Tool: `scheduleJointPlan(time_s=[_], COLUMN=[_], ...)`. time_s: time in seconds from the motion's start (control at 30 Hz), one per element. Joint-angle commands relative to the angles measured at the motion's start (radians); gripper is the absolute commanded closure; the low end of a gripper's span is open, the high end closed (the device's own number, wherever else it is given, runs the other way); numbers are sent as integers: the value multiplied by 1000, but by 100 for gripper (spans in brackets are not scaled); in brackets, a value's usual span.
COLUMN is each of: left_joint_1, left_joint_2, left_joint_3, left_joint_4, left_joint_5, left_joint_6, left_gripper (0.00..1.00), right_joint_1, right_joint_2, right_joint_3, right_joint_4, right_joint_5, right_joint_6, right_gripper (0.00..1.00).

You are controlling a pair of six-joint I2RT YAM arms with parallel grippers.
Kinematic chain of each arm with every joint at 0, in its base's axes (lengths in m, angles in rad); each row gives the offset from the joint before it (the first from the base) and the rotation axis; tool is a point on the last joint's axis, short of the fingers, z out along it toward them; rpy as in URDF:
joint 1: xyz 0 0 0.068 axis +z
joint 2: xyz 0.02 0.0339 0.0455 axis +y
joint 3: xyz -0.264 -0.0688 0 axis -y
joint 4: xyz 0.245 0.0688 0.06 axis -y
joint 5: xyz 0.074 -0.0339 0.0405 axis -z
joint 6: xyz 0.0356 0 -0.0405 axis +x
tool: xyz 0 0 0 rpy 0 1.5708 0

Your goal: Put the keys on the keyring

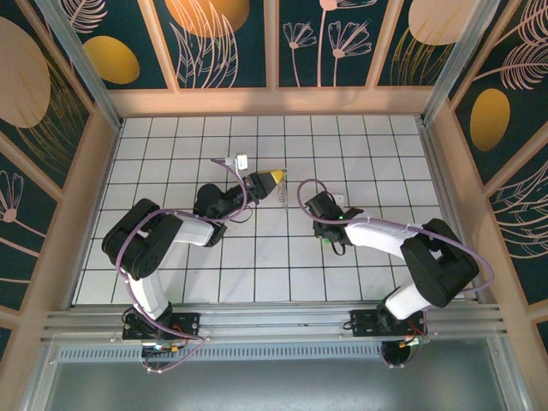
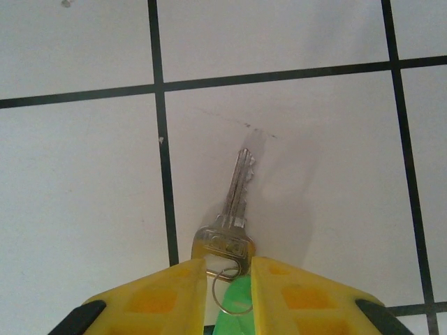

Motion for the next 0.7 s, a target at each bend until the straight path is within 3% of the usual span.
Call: scheduleJointPlan(time_s=[0.0, 0.3, 0.67], left_joint_1=[6, 6, 6], left_joint_2=[12, 17, 10], left_joint_3=[27, 27, 26], left_joint_4=[85, 88, 86], left_joint_5=[19, 18, 19], left_joint_6=[-10, -12, -12], left_gripper=[100, 100, 100], right_joint_1=[9, 9, 9], right_joint_2=[25, 100, 98], right_joint_3=[-13, 15, 31], right_joint_4=[-18, -11, -3], right_joint_5=[-3, 38, 22], right_joint_6=[1, -10, -24], right_gripper=[76, 79, 100])
